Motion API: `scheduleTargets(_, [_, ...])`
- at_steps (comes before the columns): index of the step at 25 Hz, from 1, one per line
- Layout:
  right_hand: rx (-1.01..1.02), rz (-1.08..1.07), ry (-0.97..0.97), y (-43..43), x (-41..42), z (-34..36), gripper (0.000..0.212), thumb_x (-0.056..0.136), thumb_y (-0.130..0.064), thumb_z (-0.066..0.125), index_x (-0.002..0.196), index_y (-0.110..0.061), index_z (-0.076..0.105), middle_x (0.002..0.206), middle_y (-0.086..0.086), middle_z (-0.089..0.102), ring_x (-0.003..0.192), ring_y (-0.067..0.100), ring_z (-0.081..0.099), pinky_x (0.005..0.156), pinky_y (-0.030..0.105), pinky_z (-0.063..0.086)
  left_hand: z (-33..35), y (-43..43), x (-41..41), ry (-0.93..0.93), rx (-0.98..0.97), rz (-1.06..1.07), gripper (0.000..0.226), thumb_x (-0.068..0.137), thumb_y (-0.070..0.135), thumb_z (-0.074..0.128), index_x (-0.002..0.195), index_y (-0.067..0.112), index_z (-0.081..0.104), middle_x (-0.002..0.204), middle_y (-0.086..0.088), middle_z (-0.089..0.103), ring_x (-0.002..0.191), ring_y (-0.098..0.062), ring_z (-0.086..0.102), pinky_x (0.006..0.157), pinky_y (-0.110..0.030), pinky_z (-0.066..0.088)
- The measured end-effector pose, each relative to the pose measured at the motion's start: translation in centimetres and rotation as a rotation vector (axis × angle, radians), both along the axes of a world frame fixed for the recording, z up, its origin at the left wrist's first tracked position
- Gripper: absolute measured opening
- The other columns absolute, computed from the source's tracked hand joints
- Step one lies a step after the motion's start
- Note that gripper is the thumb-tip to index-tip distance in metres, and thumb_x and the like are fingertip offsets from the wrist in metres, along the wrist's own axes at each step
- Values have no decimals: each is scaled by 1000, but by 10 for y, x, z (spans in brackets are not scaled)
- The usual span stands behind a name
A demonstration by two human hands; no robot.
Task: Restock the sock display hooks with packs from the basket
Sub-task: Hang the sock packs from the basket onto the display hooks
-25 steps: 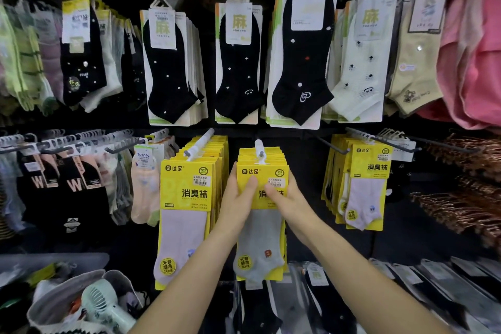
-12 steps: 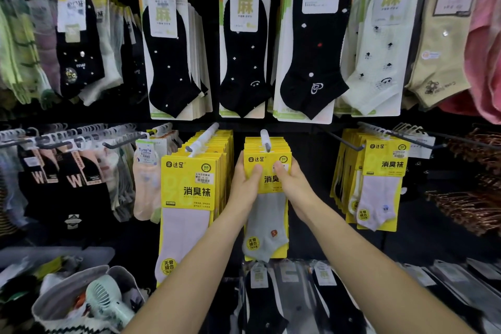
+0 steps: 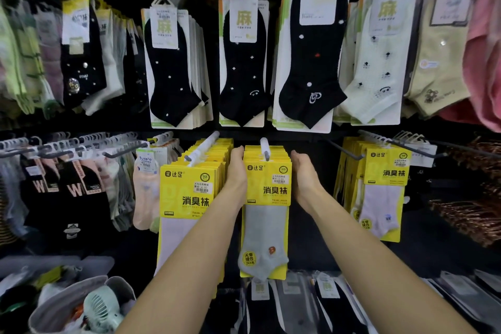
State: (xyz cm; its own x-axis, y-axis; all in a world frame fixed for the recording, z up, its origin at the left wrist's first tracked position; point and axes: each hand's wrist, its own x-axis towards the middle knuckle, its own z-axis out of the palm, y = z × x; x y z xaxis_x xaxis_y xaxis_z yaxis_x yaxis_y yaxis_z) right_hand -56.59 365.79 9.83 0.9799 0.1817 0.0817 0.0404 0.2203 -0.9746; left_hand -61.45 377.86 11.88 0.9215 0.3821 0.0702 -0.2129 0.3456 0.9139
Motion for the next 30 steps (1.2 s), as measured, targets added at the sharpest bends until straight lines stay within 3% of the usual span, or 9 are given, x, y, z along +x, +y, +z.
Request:
scheduleTargets(2, [-38,-10,12,3,0,3,38,94,-42,35,82,-20,64,79,2,70,86,21,65,85,38,50,0,0,3,0,-6,-8,29,91,36,40,67,24,51,75,-3,55,75,-23,55,84,-38,44])
scheduleTargets(5, [-104,-14,-48,4,-2,5,34,96,-40,34,79,-22,57,69,-2,65,67,11,63,59,26,43,0,0,0,15,41,-53,31,92,38,38,75,17,52,79,-7,57,84,-27,55,94,-42,44])
scheduleTargets(7, [-113,6,-61,3,-7,5,37,96,-43,32,90,-22,61,80,1,69,74,10,64,69,28,48,1,-1,-2,16,70,-22,31,94,40,36,83,16,53,88,-10,58,94,-27,55,99,-42,43])
scheduleTargets(10, [-121,26,-54,-10,-19,-12,47,97,-50,28,118,-22,59,122,4,62,109,15,57,100,32,40,-14,-7,-22,-33,139,22,41,97,43,29,87,18,60,97,-6,67,95,-20,63,86,-30,52])
scheduleTargets(13, [-100,137,-41,-36,-41,-43,64,94,-55,28,148,-22,22,154,-5,24,141,12,24,119,37,12,-48,-14,-53,-116,147,69,41,100,41,31,107,22,66,106,10,69,93,1,64,75,-13,50])
scheduleTargets(16, [-212,133,-83,-71,-77,-90,52,100,-39,31,149,-23,20,155,-8,22,140,7,23,117,31,18,-96,-19,-85,-109,171,131,43,101,35,31,141,22,40,141,12,44,128,0,41,106,-23,34])
scheduleTargets(19, [-348,168,-60,-97,-121,-149,51,98,-19,45,146,-19,28,150,-6,32,135,6,32,109,23,29,-165,-37,-126,28,320,30,37,101,29,33,138,32,37,137,20,40,120,14,35,99,-9,26])
scheduleTargets(23, [-544,259,71,-129,-175,-229,53,95,-5,49,144,-6,30,148,8,35,137,20,35,95,14,36,-260,-64,-177,329,463,-145,47,98,16,44,144,13,32,147,-2,37,135,-16,35,102,-23,30])
scheduleTargets(30, [-961,272,101,-192,-245,-331,31,92,-12,58,122,-7,61,121,12,62,113,23,58,91,27,45,-379,-117,-239,581,632,-365,38,91,7,56,127,0,48,124,-13,56,117,-24,52,92,-20,41])
